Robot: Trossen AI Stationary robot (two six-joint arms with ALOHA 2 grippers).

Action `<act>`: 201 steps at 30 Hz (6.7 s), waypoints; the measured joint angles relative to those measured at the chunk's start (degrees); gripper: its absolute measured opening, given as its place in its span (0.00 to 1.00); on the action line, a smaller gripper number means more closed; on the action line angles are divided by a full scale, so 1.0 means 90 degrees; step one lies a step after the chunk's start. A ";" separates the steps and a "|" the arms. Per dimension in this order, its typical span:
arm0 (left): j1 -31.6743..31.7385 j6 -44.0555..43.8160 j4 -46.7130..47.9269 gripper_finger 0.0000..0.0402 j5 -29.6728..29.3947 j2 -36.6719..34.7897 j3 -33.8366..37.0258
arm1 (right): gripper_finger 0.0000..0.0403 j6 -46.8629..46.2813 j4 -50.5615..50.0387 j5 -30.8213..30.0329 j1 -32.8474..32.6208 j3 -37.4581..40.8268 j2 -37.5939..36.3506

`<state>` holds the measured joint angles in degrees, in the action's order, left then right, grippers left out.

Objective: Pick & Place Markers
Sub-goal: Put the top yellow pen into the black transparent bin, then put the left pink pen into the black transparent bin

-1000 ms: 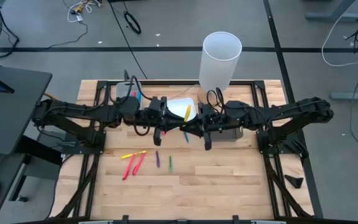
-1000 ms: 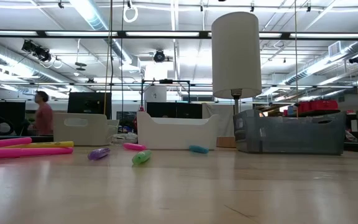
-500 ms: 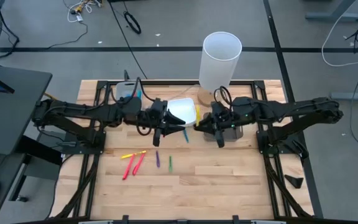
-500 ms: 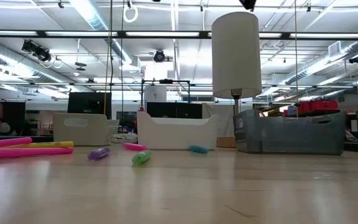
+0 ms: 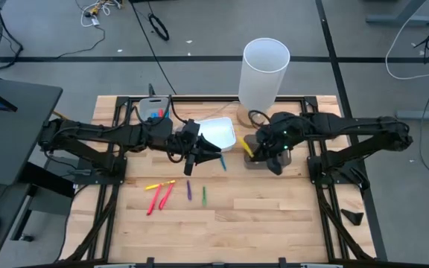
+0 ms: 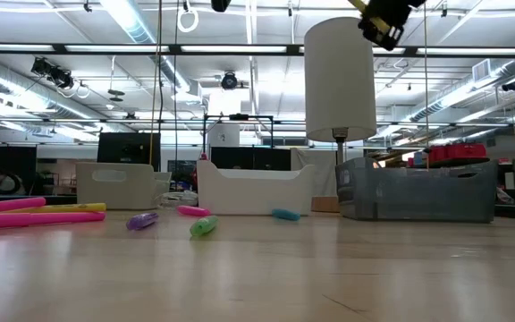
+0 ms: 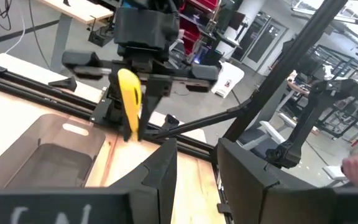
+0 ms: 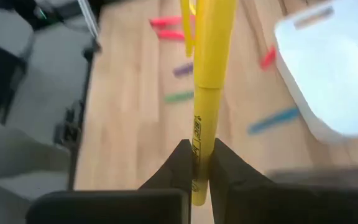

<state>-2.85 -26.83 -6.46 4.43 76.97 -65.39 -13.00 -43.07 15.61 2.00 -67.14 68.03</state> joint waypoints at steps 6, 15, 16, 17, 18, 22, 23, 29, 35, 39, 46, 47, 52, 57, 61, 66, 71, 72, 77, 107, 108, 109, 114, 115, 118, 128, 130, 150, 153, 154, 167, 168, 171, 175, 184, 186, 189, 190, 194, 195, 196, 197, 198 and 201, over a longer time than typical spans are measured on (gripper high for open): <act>0.0000 0.0002 0.0051 0.30 -0.0005 0.0000 0.0000 | 0.04 0.0778 -0.1941 -0.0096 0.0202 -0.0826 0.0337; 0.0000 -0.0002 0.0092 0.30 -0.0008 0.0000 0.0000 | 0.04 0.1382 -0.4156 -0.0352 0.0281 -0.1518 0.1057; 0.0000 -0.0002 0.0092 0.30 -0.0010 0.0000 0.0000 | 0.04 0.1433 -0.4367 -0.0351 0.0281 -0.1529 0.1130; 0.0000 -0.0002 0.0092 0.30 -0.0010 0.0000 0.0000 | 0.04 0.1481 -0.4563 -0.0353 0.0281 -0.1529 0.1186; 0.0000 -0.0002 0.0095 0.30 -0.0010 0.0000 0.0000 | 0.04 0.1535 -0.4766 -0.0373 0.0281 -0.1530 0.1256; 0.0000 0.0003 0.0095 0.30 -0.0010 0.0000 0.0000 | 0.04 0.1677 -0.5204 -0.0701 0.0281 -0.1531 0.1487; 0.0000 0.0002 0.0095 0.30 -0.0010 0.0000 0.0000 | 0.04 0.1692 -0.5209 -0.0727 0.0281 -0.1531 0.1517; 0.0000 0.0000 0.0138 0.30 -0.0008 0.0000 0.0000 | 0.04 0.1784 -0.5210 -0.0756 0.0281 -0.1532 0.1596; 0.0000 0.0002 0.0246 0.30 -0.0008 0.0000 0.0000 | 0.04 0.2093 -0.5099 -0.1051 0.0426 -0.1532 0.1605; 0.0000 0.0000 0.0270 0.30 -0.0007 0.0000 0.0000 | 0.04 0.2294 -0.4967 -0.1307 0.0711 -0.1532 0.1715; 0.0000 0.0002 0.0345 0.30 -0.0010 0.0000 0.0002 | 0.04 0.2879 -0.4875 -0.1732 0.1210 -0.1532 0.2084; 0.0000 0.0005 0.0376 0.30 -0.0007 0.0000 0.0002 | 0.04 0.2969 -0.4868 -0.1773 0.1302 -0.1532 0.2135; 0.0000 0.0000 0.0496 0.30 -0.0007 0.0000 0.0002 | 0.04 0.3355 -0.4791 -0.1802 0.1814 -0.1529 0.2250; 0.0000 0.0011 0.0557 0.30 -0.0007 0.0000 0.0002 | 0.04 0.3525 -0.4781 -0.1816 0.2277 -0.1529 0.2259; 0.0000 0.0049 0.0563 0.30 -0.0007 0.0000 0.0002 | 0.04 0.3545 -0.4785 -0.1825 0.2396 -0.1529 0.2260; 0.0007 0.0051 0.0564 0.30 -0.0007 0.0000 0.0002 | 0.04 0.3550 -0.4750 -0.1801 0.2394 -0.1529 0.2259; 0.0005 0.0053 0.0566 0.30 -0.0007 0.0000 0.0002 | 0.04 0.3544 -0.4520 -0.1852 0.2380 -0.1281 0.2256; 0.0007 0.0053 0.0566 0.30 -0.0007 0.0000 0.0002 | 0.04 0.3544 -0.4460 -0.1852 0.2363 -0.1152 0.2256; 0.0006 0.0052 0.0565 0.30 -0.0007 0.0000 0.0002 | 0.04 0.3442 -0.3842 -0.2306 0.2101 -0.0432 0.2256; 0.0005 0.0051 0.0609 0.30 -0.0007 0.0000 0.0002 | 0.17 0.2614 -0.1452 -0.2357 0.1785 0.1606 0.2480; 0.0005 0.0050 0.0614 0.30 -0.0007 0.0000 0.0002 | 0.20 0.2613 -0.1455 -0.2355 0.1778 0.1606 0.2480; 0.0005 0.0051 0.0616 0.30 -0.0007 0.0000 0.0002 | 0.22 0.2598 -0.1455 -0.2355 0.1764 0.1606 0.2480; 0.0004 0.0049 0.0671 0.30 -0.0007 0.0002 0.0002 | 0.31 0.2493 -0.1460 -0.2352 0.1728 0.1606 0.2480; 0.0005 0.0046 0.0665 0.30 -0.0007 0.0000 0.0002 | 0.33 0.2495 -0.1461 -0.2352 0.1726 0.1606 0.2480; 0.0005 0.0046 0.0670 0.30 -0.0007 0.0000 0.0002 | 0.36 0.2492 -0.1474 -0.2350 0.1726 0.1606 0.2480; 0.0002 -0.0121 0.0681 0.30 -0.0010 0.0000 0.0002 | 0.37 0.1995 -0.2033 -0.1729 0.1708 0.1112 0.2480; 0.0002 -0.0188 0.0776 0.30 -0.0012 0.0000 0.0002 | 0.37 0.1876 -0.2186 -0.1551 0.1668 0.0843 0.2480; -0.0002 -0.0959 0.3393 0.30 0.0287 0.0001 0.0002 | 0.36 0.0983 -0.2948 -0.1440 0.0810 -0.0979 0.2480; -0.0002 -0.0957 0.3941 0.30 0.0486 0.0000 0.0002 | 0.36 0.0867 -0.2954 -0.1439 0.0711 -0.0995 0.2480; -0.0002 -0.0950 0.4121 0.30 0.0534 0.0001 0.0002 | 0.36 0.0835 -0.2953 -0.1439 0.0682 -0.0995 0.2480; -0.0002 -0.0762 0.6422 0.30 0.0965 0.0000 0.0002 | 0.36 0.0826 -0.2944 -0.1439 0.0368 -0.0995 0.2480; -0.0002 -0.0734 0.6573 0.30 0.1016 0.0000 0.0002 | 0.36 0.0826 -0.2944 -0.1439 0.0351 -0.0995 0.2480; -0.0002 -0.0669 0.7008 0.30 0.1042 0.0000 0.0002 | 0.36 0.0814 -0.2941 -0.1439 0.0308 -0.0995 0.2480; 0.0000 -0.0457 0.7555 0.30 0.1039 0.0000 0.0002 | 0.36 0.0675 -0.2937 -0.1439 0.0286 -0.0995 0.2480; 0.0000 -0.0220 0.8714 0.30 0.0642 0.0000 0.0002 | 0.36 0.0637 -0.2934 -0.1439 0.0288 -0.0995 0.2480; 0.0000 -0.0222 0.8817 0.30 0.0639 0.0000 0.0002 | 0.36 0.0641 -0.2931 -0.1439 0.0289 -0.0995 0.2480; 0.0000 -0.0225 0.8779 0.30 0.0635 0.0000 0.0002 | 0.36 0.0656 -0.2913 -0.1439 0.0289 -0.0995 0.2480; 0.0000 -0.0228 0.8778 0.30 0.0634 0.0000 0.0002 | 0.36 0.0656 -0.2894 -0.1439 0.0289 -0.0995 0.2480; -0.0046 -0.0734 0.8767 0.30 0.0571 0.0000 0.0015 | 0.36 0.0656 -0.2861 -0.1439 0.0289 -0.0995 0.2480; -0.0088 -0.0945 0.8779 0.30 0.0517 0.0000 0.0019 | 0.36 0.0659 -0.2857 -0.1439 0.0289 -0.0995 0.2480; -0.0158 -0.1146 0.8768 0.30 0.0442 0.0000 0.0019 | 0.36 0.0659 -0.2859 -0.1439 0.0289 -0.0995 0.2480; -0.0243 -0.1343 0.8758 0.30 0.0346 0.0000 0.0019 | 0.36 0.0659 -0.2856 -0.1439 0.0289 -0.0995 0.2480; -0.0334 -0.1553 0.8742 0.30 0.0251 0.0000 0.0019 | 0.36 0.0660 -0.2852 -0.1439 0.0289 -0.0995 0.2480; -0.0608 -0.2248 0.8607 0.30 -0.0048 0.0000 0.0019 | 0.36 0.0661 -0.2805 -0.1439 0.0289 -0.0995 0.2480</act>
<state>-8.32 -47.06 71.00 4.00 76.97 -65.21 -7.05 -68.31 2.66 4.60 -76.09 90.35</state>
